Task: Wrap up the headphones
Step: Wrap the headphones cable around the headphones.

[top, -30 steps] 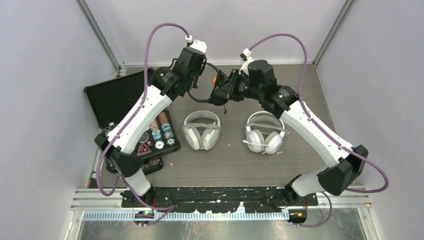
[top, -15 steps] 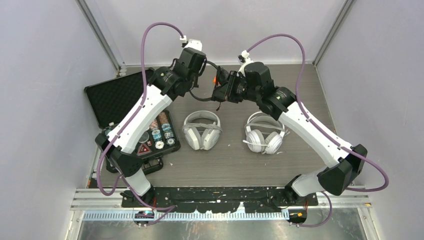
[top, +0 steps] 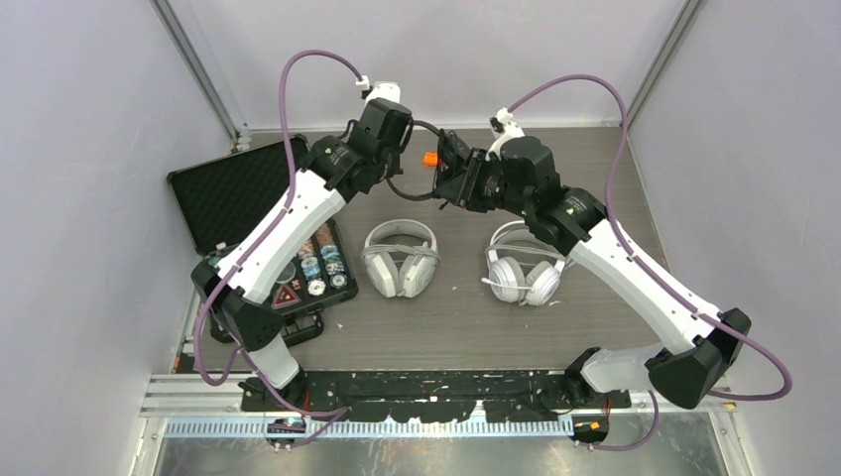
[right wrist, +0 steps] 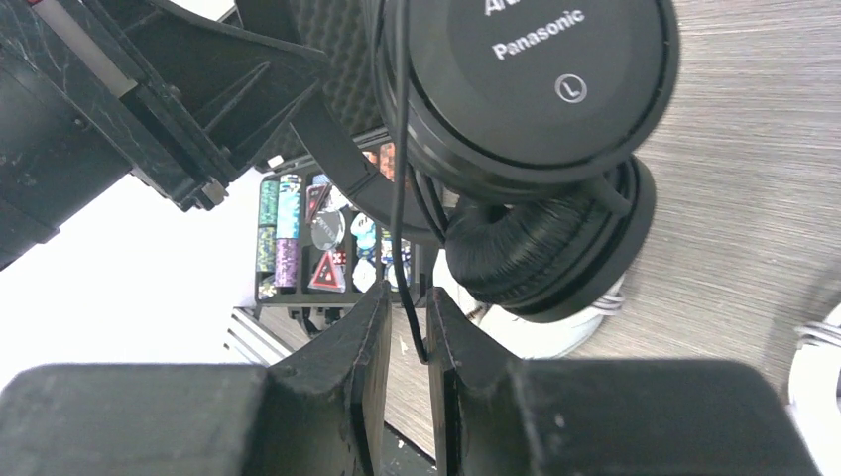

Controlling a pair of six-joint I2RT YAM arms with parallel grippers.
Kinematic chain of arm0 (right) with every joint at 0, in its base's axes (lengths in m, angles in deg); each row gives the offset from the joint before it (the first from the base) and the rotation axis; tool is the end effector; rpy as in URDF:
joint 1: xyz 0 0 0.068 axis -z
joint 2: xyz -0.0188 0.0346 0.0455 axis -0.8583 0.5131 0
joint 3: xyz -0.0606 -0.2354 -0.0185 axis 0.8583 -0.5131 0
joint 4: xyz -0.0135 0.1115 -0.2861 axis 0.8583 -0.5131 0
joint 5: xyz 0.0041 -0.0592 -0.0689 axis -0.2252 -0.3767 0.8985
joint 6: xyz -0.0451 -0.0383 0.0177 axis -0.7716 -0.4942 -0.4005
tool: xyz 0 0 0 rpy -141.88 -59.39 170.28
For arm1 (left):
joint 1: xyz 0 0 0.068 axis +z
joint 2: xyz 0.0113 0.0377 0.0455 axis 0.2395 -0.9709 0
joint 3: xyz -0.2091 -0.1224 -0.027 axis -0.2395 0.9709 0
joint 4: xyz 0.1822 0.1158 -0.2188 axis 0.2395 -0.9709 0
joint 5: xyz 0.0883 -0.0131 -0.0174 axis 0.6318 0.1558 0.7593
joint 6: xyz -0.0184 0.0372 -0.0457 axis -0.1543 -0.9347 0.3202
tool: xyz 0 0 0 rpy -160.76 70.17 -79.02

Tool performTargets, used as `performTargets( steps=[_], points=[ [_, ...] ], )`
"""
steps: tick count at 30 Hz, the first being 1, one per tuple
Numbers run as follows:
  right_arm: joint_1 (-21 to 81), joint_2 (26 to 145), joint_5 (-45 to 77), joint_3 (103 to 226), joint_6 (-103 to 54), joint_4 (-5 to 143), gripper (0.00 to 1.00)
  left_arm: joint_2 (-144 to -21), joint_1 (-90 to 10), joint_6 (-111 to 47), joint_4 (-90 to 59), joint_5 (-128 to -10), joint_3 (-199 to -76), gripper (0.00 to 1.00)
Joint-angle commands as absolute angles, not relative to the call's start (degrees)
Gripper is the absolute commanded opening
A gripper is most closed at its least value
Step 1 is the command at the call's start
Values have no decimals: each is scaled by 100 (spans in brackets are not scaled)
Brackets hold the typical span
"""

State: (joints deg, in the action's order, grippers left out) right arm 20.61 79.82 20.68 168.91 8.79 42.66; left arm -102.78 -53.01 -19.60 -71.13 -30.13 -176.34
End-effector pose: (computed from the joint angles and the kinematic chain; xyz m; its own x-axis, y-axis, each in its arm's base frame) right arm 0.2797 0.2262 0.3784 -0.6550 0.3012 -0.6930 -0.3178 0.7223 0.6142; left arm 0.3271 -0.2359 0.4098 -0.5339 -0.0160 -0.8454 0.0218 0.9992 -0.0327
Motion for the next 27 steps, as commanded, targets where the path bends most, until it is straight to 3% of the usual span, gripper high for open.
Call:
performTargets(
  steps=[1, 3, 8, 27],
  points=[
    [2033, 7669, 2395, 16712, 680, 4487, 25, -9873, -5314, -1557, -6497, -3094, -17610, 0],
    [2032, 7602, 2395, 16591, 680, 4618, 22, -9852, -5314, -1449, -6467, -3053, -17589, 0],
    [2016, 7425, 2280, 16421, 660, 5048, 1, -9865, -5316, -1242, -6385, -3040, -17549, 0],
    [1630, 8257, 2345, 16992, -99, 4835, 0, -10032, -5275, -840, -6376, -3225, -17462, 0]
  ],
)
